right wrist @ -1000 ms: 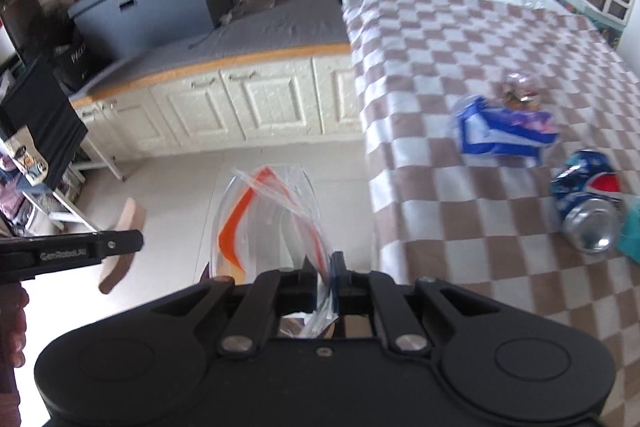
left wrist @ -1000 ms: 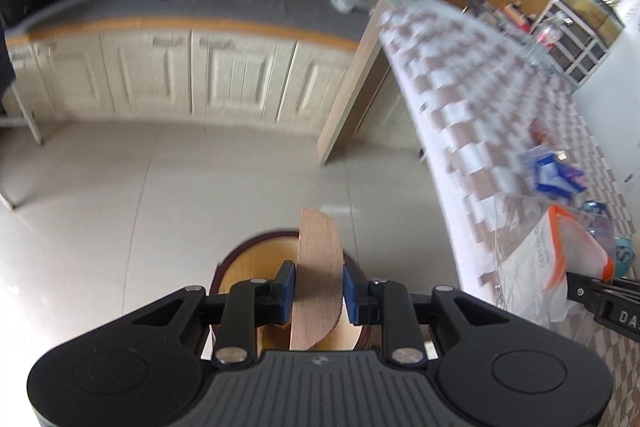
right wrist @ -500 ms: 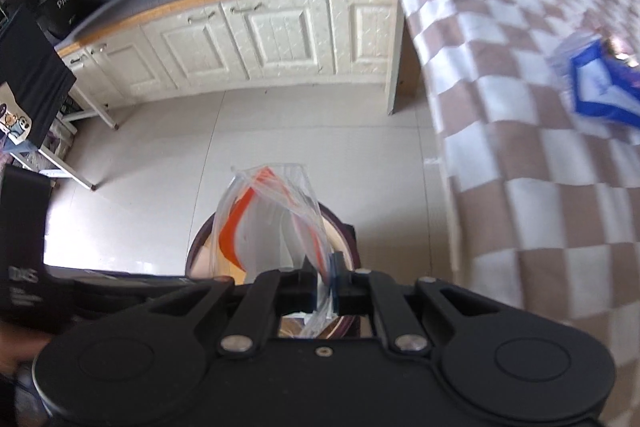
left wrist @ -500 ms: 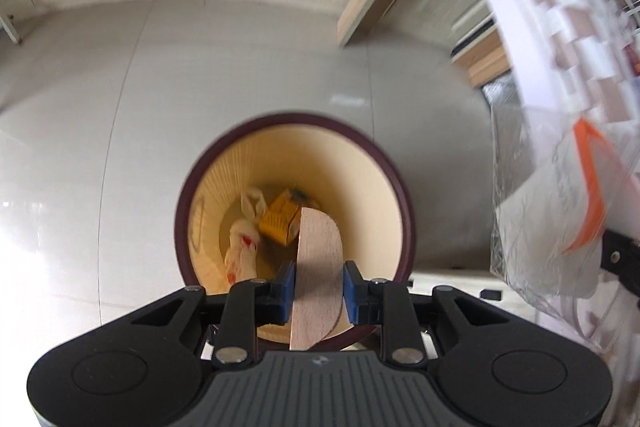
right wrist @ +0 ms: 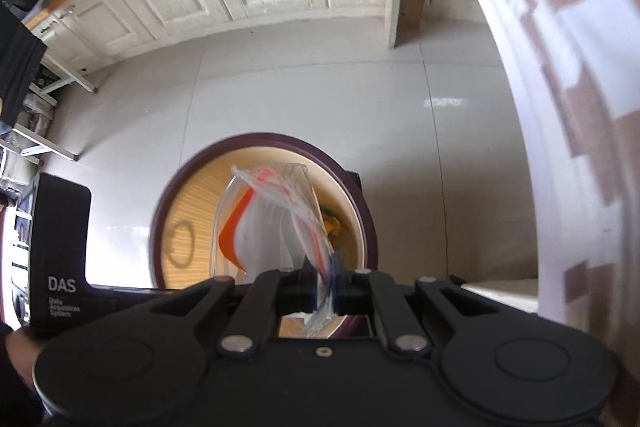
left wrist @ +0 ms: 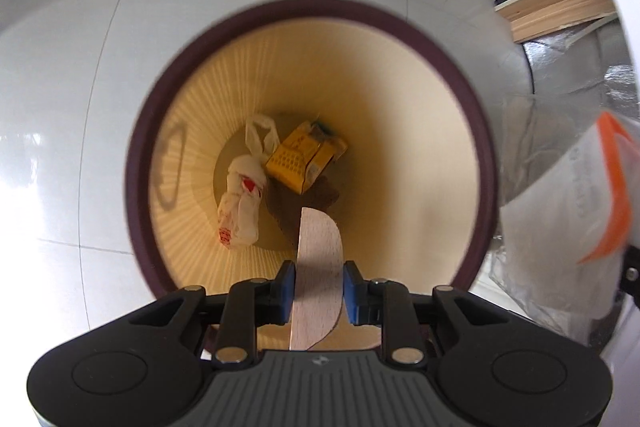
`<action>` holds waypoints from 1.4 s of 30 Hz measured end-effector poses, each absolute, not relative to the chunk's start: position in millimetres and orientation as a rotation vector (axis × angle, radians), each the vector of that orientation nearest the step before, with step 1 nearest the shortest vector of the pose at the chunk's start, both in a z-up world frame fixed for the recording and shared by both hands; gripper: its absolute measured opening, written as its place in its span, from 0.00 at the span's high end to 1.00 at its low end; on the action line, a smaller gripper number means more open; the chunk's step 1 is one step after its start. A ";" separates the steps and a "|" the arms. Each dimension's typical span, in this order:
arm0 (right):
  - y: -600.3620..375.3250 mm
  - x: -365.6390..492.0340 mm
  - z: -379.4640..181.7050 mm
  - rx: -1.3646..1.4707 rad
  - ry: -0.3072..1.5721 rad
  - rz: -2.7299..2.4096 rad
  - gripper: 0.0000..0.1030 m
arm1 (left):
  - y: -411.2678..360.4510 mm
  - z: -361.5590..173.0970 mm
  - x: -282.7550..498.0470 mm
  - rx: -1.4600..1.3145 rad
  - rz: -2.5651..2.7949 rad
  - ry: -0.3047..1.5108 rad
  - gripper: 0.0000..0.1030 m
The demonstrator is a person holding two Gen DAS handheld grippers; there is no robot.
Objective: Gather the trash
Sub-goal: 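Open the left gripper dropping the stick while the right releases the zip bag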
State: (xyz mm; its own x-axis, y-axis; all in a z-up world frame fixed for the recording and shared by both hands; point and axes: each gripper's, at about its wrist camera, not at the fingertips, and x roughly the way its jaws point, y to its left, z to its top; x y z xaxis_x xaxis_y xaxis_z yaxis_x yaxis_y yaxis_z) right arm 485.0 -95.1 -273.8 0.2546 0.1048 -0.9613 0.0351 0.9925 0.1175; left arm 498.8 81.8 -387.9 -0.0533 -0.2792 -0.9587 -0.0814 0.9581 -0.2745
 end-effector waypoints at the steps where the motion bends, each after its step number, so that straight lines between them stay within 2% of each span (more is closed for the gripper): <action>1: -96.0 486.5 -278.5 0.131 1.321 0.042 0.94 | 81.4 -394.6 499.6 -0.287 -0.163 1.627 0.74; 6: -98.4 494.9 -299.5 0.199 1.363 0.016 0.94 | 80.9 -424.7 497.6 -0.329 -0.157 1.649 0.72; 8: -95.6 497.3 -305.9 0.203 1.373 0.018 0.94 | 81.7 -429.9 496.2 -0.335 -0.141 1.655 0.54; 10: -91.6 499.0 -312.7 0.191 1.387 0.019 0.94 | 83.3 -428.7 495.2 -0.345 -0.145 1.645 0.48; 25: -81.3 515.4 -354.1 0.183 1.450 -0.027 0.93 | 96.4 -366.2 491.1 -0.211 -0.183 1.468 0.47; 30: -82.4 516.8 -356.8 0.171 1.456 -0.023 0.93 | 97.3 -358.3 485.0 -0.195 -0.191 1.445 0.37; 32: -83.1 515.3 -357.1 0.157 1.449 -0.041 0.81 | 95.2 -356.8 483.5 -0.190 -0.191 1.445 0.33; 34: -83.6 514.1 -355.1 0.144 1.438 -0.051 0.76 | 94.6 -356.4 483.0 -0.188 -0.194 1.443 0.31; 42: -87.3 508.3 -341.6 0.132 1.420 -0.034 0.76 | 92.9 -351.2 483.8 -0.174 -0.201 1.441 0.31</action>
